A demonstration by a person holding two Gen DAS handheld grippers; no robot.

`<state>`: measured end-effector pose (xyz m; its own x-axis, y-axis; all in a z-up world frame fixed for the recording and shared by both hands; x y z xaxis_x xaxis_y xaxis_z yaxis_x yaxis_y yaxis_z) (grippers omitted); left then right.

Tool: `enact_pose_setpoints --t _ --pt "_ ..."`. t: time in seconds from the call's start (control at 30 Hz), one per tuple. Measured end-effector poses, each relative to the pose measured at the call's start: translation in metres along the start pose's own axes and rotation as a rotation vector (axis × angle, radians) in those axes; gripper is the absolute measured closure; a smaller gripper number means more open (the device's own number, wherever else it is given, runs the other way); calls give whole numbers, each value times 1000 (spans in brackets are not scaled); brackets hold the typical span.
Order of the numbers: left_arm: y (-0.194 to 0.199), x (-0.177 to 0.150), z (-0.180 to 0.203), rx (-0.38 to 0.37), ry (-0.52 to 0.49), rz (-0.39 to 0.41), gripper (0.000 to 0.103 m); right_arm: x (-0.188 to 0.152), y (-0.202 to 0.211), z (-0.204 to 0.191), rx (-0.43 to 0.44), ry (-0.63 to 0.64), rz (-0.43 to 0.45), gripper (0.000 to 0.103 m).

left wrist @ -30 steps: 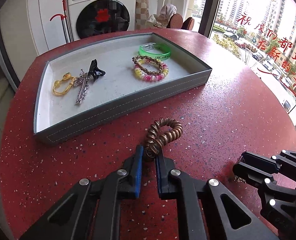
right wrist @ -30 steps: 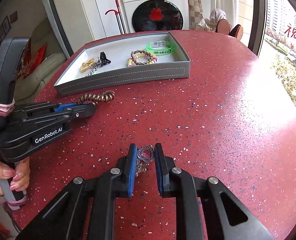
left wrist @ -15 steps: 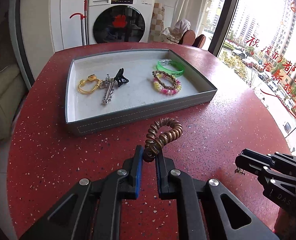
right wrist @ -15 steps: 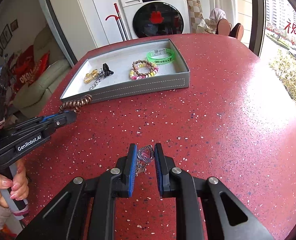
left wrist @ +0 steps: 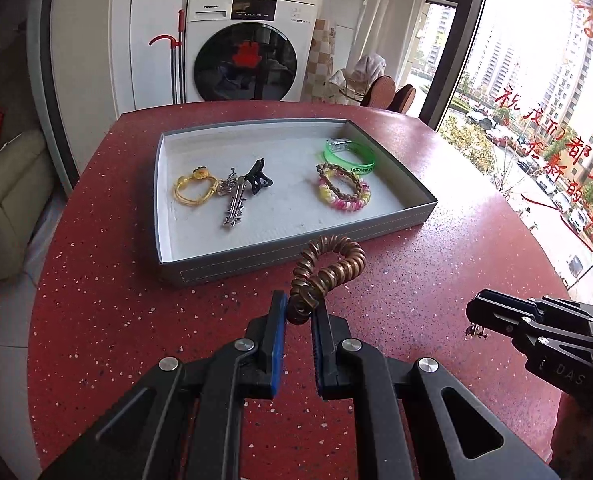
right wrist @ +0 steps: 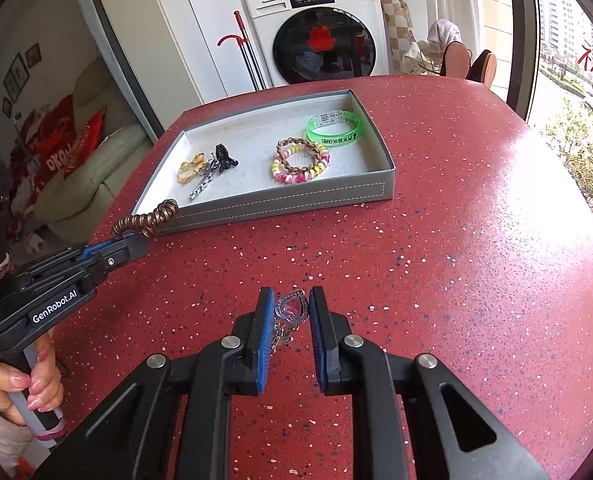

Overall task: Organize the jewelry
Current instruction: 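Carry the heart pendant into the tray with the right tool while the left carries the coil hair tie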

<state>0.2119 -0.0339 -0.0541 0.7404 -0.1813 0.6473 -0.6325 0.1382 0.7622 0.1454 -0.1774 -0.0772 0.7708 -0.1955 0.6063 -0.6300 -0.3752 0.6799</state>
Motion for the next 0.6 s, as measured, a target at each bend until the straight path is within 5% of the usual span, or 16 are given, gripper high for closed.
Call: enact_pose_setpoints --t 0.6 --pt "-13 38 -26 40 55 30 73 73 -13 8 47 -7 46 84"
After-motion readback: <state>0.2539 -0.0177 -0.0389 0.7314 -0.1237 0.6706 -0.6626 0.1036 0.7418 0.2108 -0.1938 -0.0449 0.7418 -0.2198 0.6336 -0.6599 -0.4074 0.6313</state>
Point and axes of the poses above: each gripper's, at about its wrist camera, not at the fingertips, and y roughly against the way its jaws point, z to its right, x to its top, the point moved 6 cm from there along -y, roughly the way its jaws point, and after that the axes turned 14 degrees about x, right-handed, at the moved point
